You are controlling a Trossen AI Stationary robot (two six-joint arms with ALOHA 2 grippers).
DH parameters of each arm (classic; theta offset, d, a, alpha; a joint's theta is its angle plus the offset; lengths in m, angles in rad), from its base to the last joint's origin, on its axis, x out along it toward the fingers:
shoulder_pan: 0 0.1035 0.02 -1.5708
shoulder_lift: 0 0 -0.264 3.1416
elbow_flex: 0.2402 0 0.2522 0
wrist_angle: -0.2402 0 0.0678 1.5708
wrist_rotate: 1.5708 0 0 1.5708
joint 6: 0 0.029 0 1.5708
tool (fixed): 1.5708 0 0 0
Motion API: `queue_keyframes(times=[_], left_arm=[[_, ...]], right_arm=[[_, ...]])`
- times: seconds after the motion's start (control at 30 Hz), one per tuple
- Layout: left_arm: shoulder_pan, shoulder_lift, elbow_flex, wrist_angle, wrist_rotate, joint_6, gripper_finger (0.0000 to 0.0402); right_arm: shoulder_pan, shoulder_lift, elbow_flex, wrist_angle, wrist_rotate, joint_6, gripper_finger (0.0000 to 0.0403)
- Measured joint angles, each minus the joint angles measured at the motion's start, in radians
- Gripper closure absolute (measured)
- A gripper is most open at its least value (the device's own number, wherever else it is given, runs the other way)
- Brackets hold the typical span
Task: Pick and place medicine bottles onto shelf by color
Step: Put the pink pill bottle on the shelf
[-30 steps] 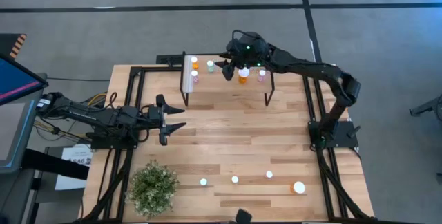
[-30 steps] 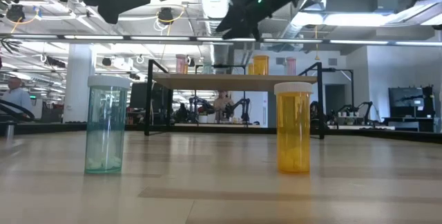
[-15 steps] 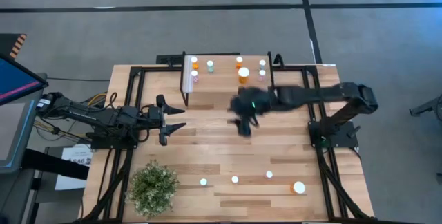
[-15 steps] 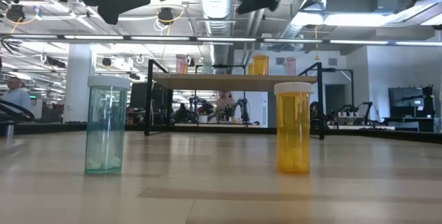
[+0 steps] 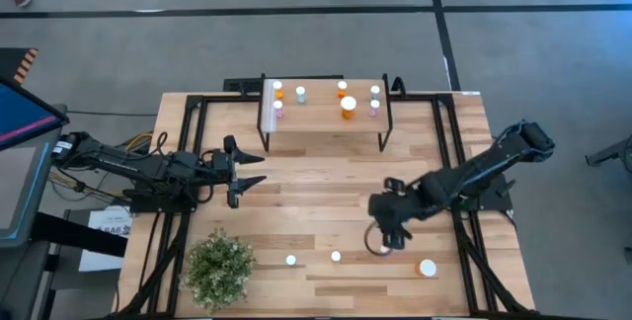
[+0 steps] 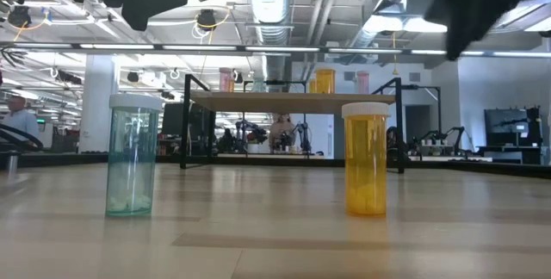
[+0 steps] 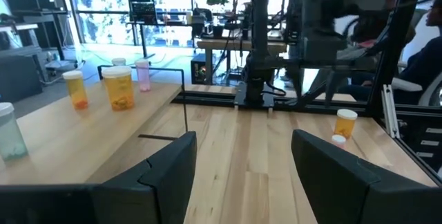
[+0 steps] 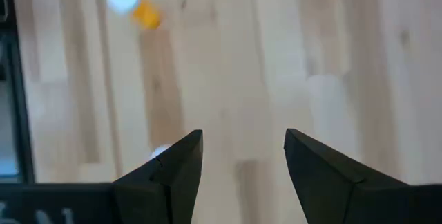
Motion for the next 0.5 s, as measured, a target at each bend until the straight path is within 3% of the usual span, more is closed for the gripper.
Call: queue_keyframes(times=[0.33,0.5], left_arm=[[0.0,0.0,0.0,-0.001,0.035,-0.02,0.0176],[0.0,0.0,0.0,0.0,0.035,-0.019,0.0176]], right_arm=[[0.144,0.012,0.001,-0.015,0.028,0.238,0.0174],[0.173,0.047,0.001,-0.015,0.047,0.276,0.0174]])
